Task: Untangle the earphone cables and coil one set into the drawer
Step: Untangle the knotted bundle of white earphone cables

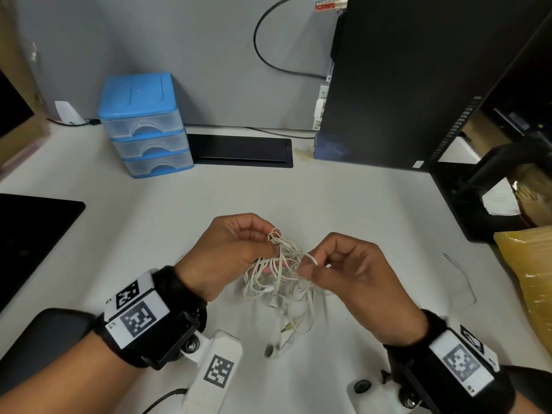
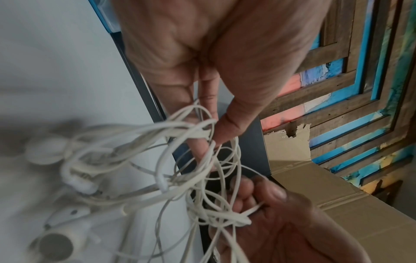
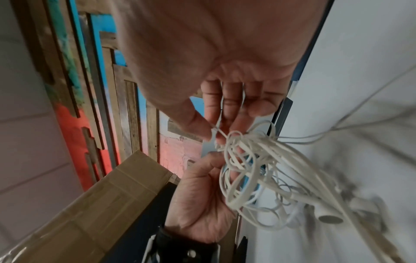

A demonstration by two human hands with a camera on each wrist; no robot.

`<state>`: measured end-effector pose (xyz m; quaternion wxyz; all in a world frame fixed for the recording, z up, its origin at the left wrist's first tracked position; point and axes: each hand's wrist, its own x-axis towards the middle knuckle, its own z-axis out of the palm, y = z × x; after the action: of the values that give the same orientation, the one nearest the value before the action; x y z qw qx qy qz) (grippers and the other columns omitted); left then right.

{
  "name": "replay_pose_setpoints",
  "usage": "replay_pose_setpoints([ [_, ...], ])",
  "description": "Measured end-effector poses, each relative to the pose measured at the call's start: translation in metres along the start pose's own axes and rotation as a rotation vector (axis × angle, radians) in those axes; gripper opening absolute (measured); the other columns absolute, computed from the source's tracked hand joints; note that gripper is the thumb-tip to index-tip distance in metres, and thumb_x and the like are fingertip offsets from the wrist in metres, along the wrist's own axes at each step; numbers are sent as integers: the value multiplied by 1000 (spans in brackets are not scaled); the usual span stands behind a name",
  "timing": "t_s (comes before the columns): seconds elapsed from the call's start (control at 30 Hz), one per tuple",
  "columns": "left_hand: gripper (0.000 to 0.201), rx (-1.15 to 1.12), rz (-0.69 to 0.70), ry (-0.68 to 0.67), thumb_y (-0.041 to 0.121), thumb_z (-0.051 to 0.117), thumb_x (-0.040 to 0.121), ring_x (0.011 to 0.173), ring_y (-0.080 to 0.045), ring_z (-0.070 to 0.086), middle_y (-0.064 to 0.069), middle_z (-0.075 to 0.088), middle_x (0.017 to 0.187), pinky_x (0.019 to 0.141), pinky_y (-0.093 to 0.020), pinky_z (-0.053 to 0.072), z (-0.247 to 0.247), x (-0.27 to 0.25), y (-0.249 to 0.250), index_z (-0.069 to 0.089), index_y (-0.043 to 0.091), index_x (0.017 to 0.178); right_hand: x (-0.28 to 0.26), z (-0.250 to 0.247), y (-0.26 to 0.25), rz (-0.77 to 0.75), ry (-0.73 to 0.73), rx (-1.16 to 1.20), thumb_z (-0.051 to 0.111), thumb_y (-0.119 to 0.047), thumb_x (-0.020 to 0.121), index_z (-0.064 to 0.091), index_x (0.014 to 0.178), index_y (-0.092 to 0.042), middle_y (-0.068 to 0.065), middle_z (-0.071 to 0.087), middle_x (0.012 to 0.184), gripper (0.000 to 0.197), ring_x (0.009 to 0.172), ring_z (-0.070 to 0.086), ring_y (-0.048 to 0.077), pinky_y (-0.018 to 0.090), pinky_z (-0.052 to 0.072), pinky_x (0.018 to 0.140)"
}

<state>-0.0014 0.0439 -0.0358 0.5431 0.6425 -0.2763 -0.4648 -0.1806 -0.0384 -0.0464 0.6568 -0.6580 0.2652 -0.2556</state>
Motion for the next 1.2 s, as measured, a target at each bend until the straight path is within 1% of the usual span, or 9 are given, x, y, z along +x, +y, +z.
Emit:
replay_pose_setpoints([
  [0.27, 16, -3, 6, -36, -9, 73, 75, 58, -19, 63, -19, 69, 84, 49, -21, 48, 4, -2, -2, 70, 3, 85, -5, 8, 3, 14, 44, -252, 81, -18, 78, 72, 70, -10, -14, 47, 38, 15, 35, 35, 3, 12, 30, 45],
  [0.5, 17, 101, 70, 47, -9, 78, 71, 63, -16, 63, -9, 69, 78, 53, -21, 51, -2, 5, -13, 70, 4, 79, -2, 0, -6, -130, 33, -38, 75, -17, 77, 71, 72, -10, 9, 70, 75, 9, 71, 62, 18, 27, 48, 71],
  [0.63, 19, 111, 79, 94, -14, 75, 73, 66, -22, 63, -10, 68, 75, 57, -25, 56, -8, 12, -18, 69, 4, 77, -1, -11, -25, -3, -60, 146, 74, -11, 77, 68, 70, -6, 13, 59, 60, 10, 57, 50, 15, 19, 43, 59],
  [0.8, 19, 117, 116, 118, -12, 77, 72, 66, -18, 64, -11, 69, 78, 58, -25, 56, -11, 14, -16, 70, 5, 77, 1, -23, -24, 113, -139, -266, 75, -31, 77, 80, 86, -18, 19, 74, 76, 17, 64, 61, 42, 52, 47, 65],
  [0.87, 20, 157, 129, 142, -11, 76, 72, 66, -15, 64, -9, 70, 77, 60, -24, 56, -13, 16, -18, 70, 7, 76, -2, -27, -31, 8, -192, -99, 74, -27, 80, 81, 89, -17, 3, 76, 73, 16, 69, 68, 23, 34, 54, 67],
  [0.93, 19, 175, 126, 176, -12, 75, 73, 62, -14, 64, -9, 69, 75, 57, -22, 54, -17, 18, -18, 69, 5, 76, -6, -34, -45, -102, -335, 131, 75, -27, 81, 78, 80, -11, -3, 67, 65, 16, 62, 54, 18, 26, 40, 62],
  [1.0, 16, 137, 109, 199, -14, 73, 73, 56, -16, 63, -12, 68, 74, 54, -24, 54, -22, 21, -16, 68, 1, 78, -9, -45, -60, -137, -401, 298, 77, -29, 76, 70, 71, -6, 5, 57, 62, 25, 63, 42, 27, 40, 28, 63],
  [1.1, 19, 71, 105, 237, -17, 71, 74, 55, -22, 64, -16, 68, 74, 60, -30, 55, -28, 24, -10, 67, 1, 77, -9, -58, -70, -105, -233, 84, 85, -35, 69, 62, 66, -7, 8, 46, 54, 36, 57, 34, 26, 32, 31, 57],
  [1.2, 23, 11, 122, 278, -19, 68, 74, 57, -24, 65, -15, 68, 73, 57, -28, 56, -34, 25, -4, 66, 4, 75, 2, -61, -60, -104, 211, -347, 80, -17, 77, 44, 58, -5, 2, 36, 46, 42, 43, 30, 14, 19, 26, 44],
])
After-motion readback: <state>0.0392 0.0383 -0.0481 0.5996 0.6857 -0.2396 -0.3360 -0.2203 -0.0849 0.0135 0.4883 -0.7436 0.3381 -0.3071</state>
